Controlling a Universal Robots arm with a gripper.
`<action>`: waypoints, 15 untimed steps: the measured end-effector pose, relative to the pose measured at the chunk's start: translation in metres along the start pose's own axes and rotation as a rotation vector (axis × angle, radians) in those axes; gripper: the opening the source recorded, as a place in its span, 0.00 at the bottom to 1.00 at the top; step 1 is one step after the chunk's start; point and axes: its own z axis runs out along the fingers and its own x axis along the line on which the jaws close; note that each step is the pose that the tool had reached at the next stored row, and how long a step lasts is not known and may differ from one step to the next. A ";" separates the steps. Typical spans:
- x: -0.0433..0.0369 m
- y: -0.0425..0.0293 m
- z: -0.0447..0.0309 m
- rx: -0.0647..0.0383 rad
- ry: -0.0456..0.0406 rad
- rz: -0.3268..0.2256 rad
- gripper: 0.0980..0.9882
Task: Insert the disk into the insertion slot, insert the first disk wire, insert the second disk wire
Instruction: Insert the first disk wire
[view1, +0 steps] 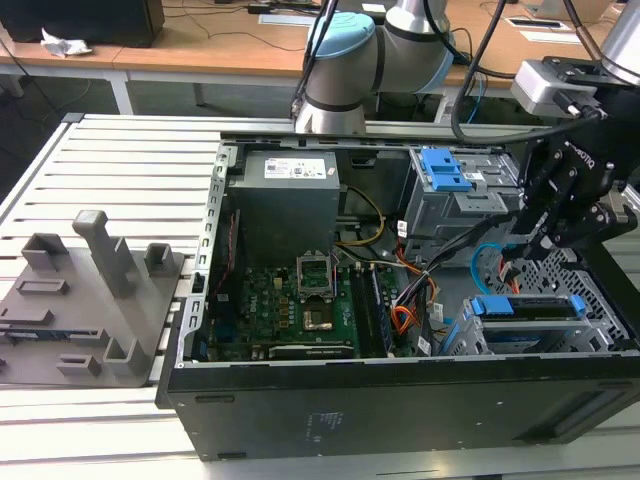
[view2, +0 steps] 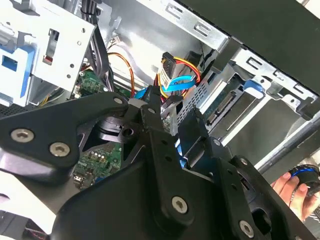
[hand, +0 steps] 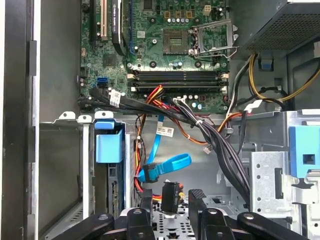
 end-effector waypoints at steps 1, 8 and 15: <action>0.0000 0.0002 0.0031 0.000 0.0009 0.000 0.36; 0.0046 0.0011 0.0070 0.000 0.0015 0.000 0.36; 0.0046 0.0010 0.0069 0.000 0.0018 0.000 0.20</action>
